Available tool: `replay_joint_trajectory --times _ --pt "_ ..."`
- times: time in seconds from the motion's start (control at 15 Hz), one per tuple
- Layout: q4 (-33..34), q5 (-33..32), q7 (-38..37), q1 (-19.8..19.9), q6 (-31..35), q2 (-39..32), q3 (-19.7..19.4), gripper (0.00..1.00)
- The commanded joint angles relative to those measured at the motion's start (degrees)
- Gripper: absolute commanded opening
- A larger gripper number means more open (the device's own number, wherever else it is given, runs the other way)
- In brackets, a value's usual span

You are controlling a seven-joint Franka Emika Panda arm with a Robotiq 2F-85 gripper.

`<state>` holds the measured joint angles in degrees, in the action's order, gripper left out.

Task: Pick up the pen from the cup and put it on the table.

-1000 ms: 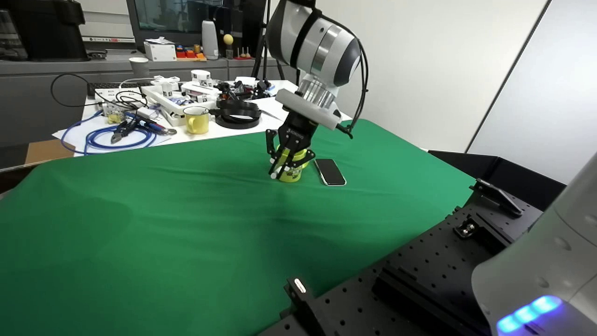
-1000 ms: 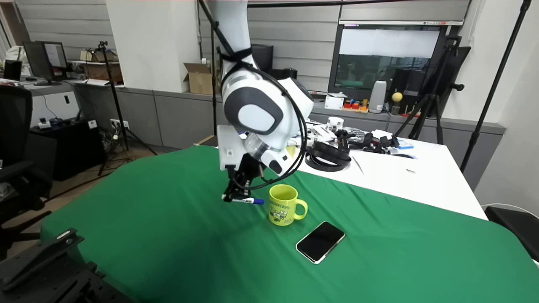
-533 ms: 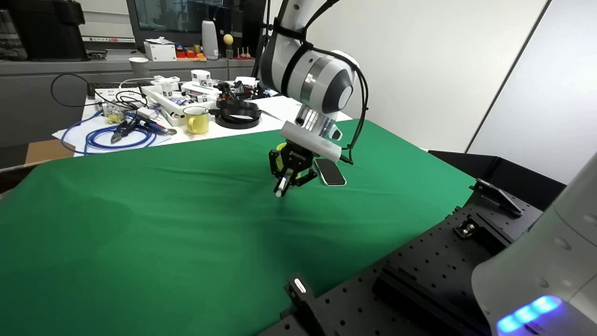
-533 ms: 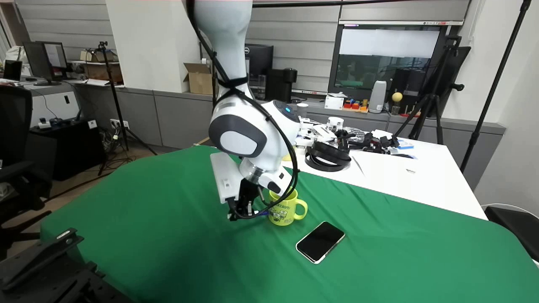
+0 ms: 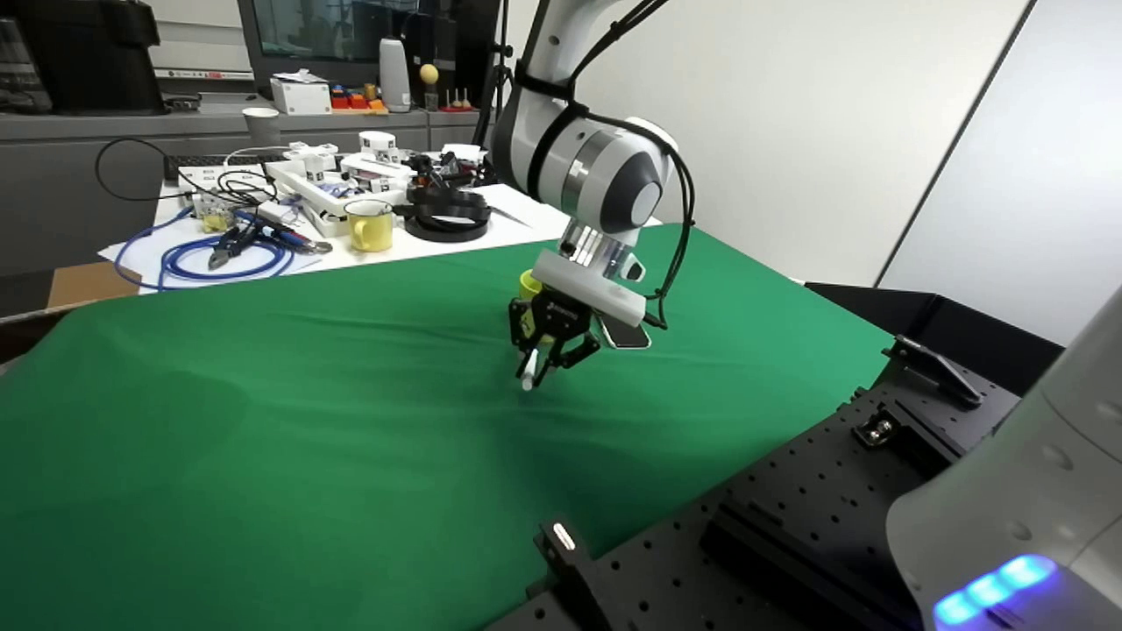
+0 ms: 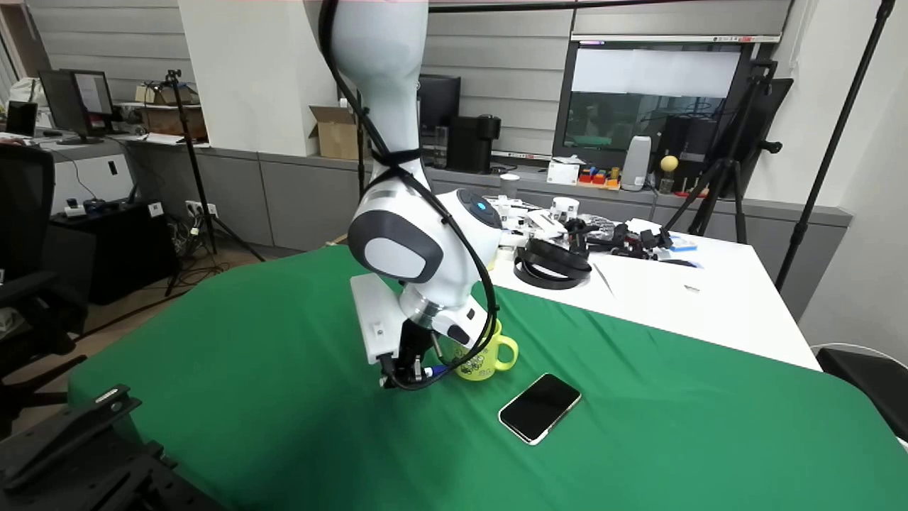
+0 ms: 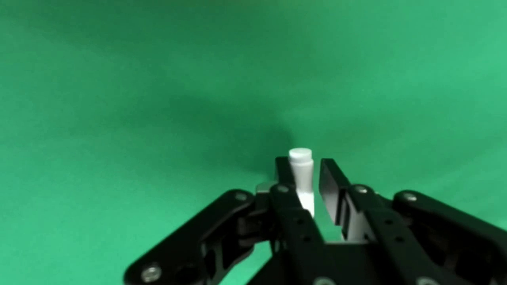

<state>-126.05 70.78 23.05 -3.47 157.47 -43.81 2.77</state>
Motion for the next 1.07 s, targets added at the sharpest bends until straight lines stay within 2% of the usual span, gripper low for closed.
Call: replay_joint_trajectory --times 0.0,0.4,1.0 --pt "-0.6 1.96 0.66 0.76 -0.6 2.22 1.18 0.57" --pt "-3.13 2.37 0.74 1.83 -4.34 8.85 1.3 0.98" --pt "-1.42 1.07 0.11 0.74 -4.27 6.75 0.45 1.0"
